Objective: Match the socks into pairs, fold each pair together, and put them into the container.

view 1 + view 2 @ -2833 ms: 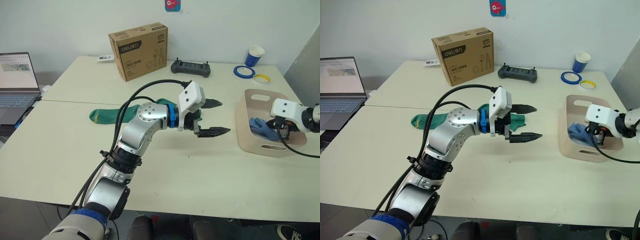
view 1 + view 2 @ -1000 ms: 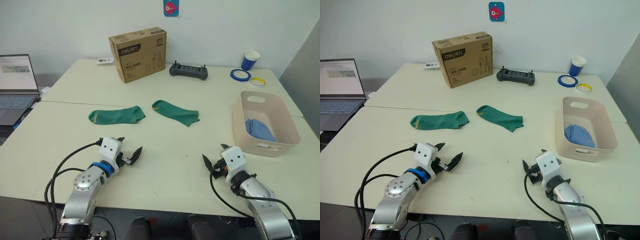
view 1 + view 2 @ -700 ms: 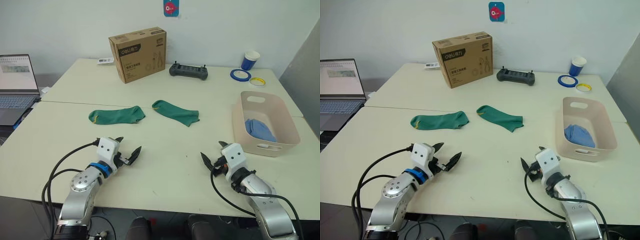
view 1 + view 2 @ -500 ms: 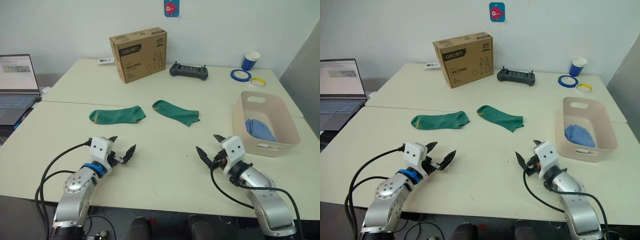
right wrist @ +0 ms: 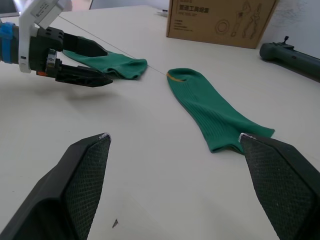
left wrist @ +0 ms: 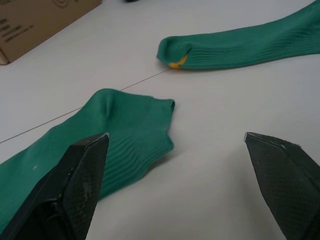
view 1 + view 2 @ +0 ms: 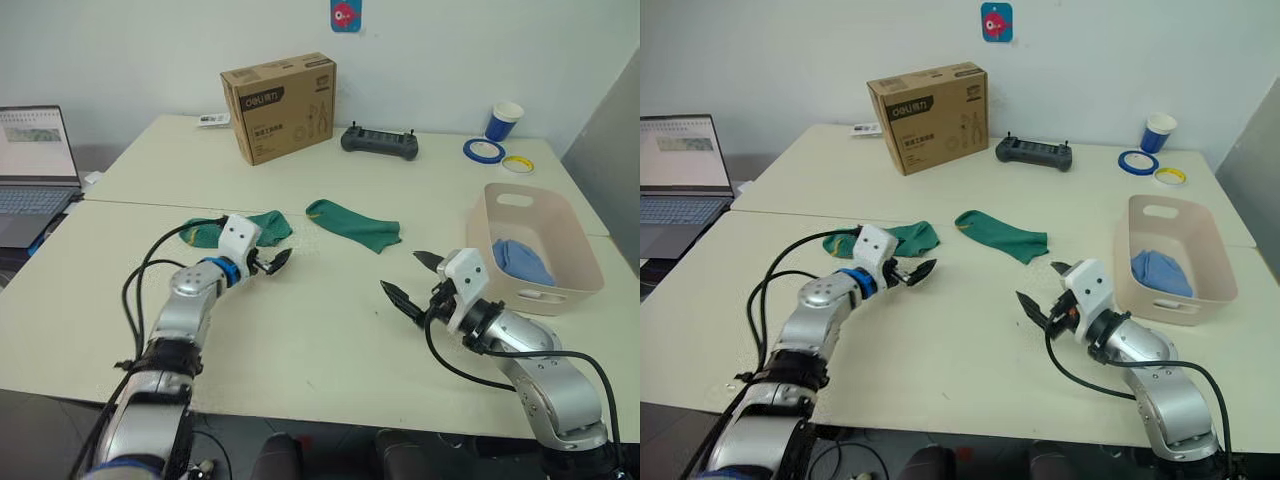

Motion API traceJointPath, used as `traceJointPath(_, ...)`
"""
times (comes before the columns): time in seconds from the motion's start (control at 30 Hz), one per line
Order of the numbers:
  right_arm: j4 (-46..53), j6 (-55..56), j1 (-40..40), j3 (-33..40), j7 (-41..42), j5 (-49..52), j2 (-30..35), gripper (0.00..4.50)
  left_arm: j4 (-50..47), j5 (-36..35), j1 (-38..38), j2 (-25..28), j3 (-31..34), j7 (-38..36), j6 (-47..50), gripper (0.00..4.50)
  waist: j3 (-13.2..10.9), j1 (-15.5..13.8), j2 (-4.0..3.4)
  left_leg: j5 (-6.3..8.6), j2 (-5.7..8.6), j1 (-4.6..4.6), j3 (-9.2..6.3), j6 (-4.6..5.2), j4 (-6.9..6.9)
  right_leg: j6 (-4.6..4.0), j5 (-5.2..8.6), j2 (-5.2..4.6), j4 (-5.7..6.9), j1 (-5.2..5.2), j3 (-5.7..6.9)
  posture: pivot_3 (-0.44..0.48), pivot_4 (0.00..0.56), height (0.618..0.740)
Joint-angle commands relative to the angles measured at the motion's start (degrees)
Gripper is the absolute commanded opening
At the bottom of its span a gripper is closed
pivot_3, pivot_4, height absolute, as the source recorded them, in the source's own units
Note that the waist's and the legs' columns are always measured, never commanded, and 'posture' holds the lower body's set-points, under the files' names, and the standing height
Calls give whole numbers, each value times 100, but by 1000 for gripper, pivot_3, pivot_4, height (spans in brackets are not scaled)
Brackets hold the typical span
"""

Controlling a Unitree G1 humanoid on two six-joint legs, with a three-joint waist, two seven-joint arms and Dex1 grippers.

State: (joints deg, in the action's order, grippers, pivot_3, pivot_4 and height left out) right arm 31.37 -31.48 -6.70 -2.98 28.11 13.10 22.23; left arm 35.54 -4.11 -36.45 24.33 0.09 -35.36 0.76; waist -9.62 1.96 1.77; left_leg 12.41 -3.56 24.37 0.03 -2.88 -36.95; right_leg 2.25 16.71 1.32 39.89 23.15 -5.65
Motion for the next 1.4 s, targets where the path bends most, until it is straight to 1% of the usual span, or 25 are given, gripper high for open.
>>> traceJointPath(0.03, 243, 4, -27, 137, -141, 34, 13, 4414, 691, 316, -483, -117, -153, 223, -485, 4500, -1, 1, 1, 0, -1, 0, -1, 0, 1, -3, -2, 1, 0, 1, 1, 0, 150, 740)
traceJointPath(0.1, 284, -21, -10, 145, -191, 33, 19, 4414, 1121, 553, -727, -122, -275, 391, -517, 4500, -1, -4, 1, 0, -2, 0, -6, 0, 1, -2, -1, 4, 3, 2, 5, 0, 150, 740)
traceJointPath(0.2, 331, -56, 5, 160, -216, 54, 49, 4414, 1492, 652, -910, -81, -281, 495, -536, 4500, -1, 4, 2, 0, -2, 0, -6, 0, 1, 2, 1, 6, 3, 2, 4, 0, 150, 740)
traceJointPath(0.4, 362, -84, 0, 211, -264, 65, 102, 4414, 1684, 692, -929, 51, -221, 588, -525, 4500, -1, 11, 1, 0, -4, -2, -4, 0, 0, 3, 1, 6, 6, 1, 3, 0, 150, 740)
traceJointPath(0.5, 342, -87, -32, 219, -240, 67, 121, 4500, 1686, 661, -911, 107, -144, 715, -346, 3911, -1, 12, 1, 0, -4, -3, -5, 0, 1, 4, 1, 6, 7, 1, 3, 0, 150, 740)
traceJointPath(0.6, 295, -56, -75, 220, -222, 45, 147, 4500, 1659, 574, -915, 76, -40, 763, -133, 2956, -1, 15, 1, 0, -4, -3, -4, -1, 0, 4, 2, 6, 7, 1, 3, 0, 150, 740)
traceJointPath(0.8, 299, -60, -94, 197, -200, 80, 151, 4500, 1475, 541, -829, 81, -45, 658, -114, 984, -1, 25, 1, 0, -4, -3, -4, -1, 0, 4, 1, 6, 7, 1, 3, 0, 150, 740)
traceJointPath(0.87, 316, -68, -90, 188, -180, 109, 144, 4500, 1359, 498, -783, 95, -39, 561, -137, 302, -1, 25, 1, 0, -4, -3, -4, -1, 1, 4, 1, 6, 7, 1, 3, 0, 150, 740)
traceJointPath(0.9, 329, -68, -75, 183, -163, 125, 148, 4500, 1261, 461, -742, 104, -33, 473, -143, 33, -1, 25, 1, 0, -4, -2, -4, -1, 1, 3, 1, 6, 6, 1, 3, 0, 150, 740)
traceJointPath(1.0, 389, -81, -14, 162, -112, 175, 178, 4500, 910, 398, -597, 155, -1, 319, 14, 33, -1, 21, 2, 0, -5, -2, -4, -1, 2, 1, 0, 6, 6, 1, 3, 0, 150, 740)
traceJointPath(1.03, 518, -119, 90, 145, 62, 308, 279, 4500, 422, 284, -387, 222, -9, 79, 215, 33, -1, 17, 1, 0, -5, -2, -5, -1, 2, 1, 0, 6, 6, 1, 4, 0, 150, 740)
traceJointPath(1.1, 672, -164, 213, 128, 270, 483, 413, 4500, -241, 141, -105, 301, -17, -213, 513, 33, -1, 17, 1, 0, -5, 0, -2, -1, 4, 0, 0, 4, 5, 2, 1, 0, 150, 740)
traceJointPath(1.13, 817, -211, 299, 146, 507, 664, 582, 4500, -803, 14, 141, 389, -92, -514, 778, 33, -1, 21, 1, 0, -5, 0, -3, -1, 4, -3, -1, 3, 5, 1, 2, 0, 150, 740)
traceJointPath(1.23, 1050, -256, 347, 174, 1043, 993, 1043, 4500, -2080, -311, 693, 619, -337, -1272, 1458, 33, -2, 20, 2, 0, -5, 1, -4, -1, 5, -4, -1, 2, 5, 2, 3, 0, 150, 740)
traceJointPath(1.4, 1093, -253, 82, 254, 1251, 1285, 1291, 4500, -3374, -718, 1181, 928, -744, -2163, 2289, 33, -2, 27, 2, -1, -6, -3, -4, -1, 0, 4, 3, 2, 6, -1, 2, 0, 150, 740)
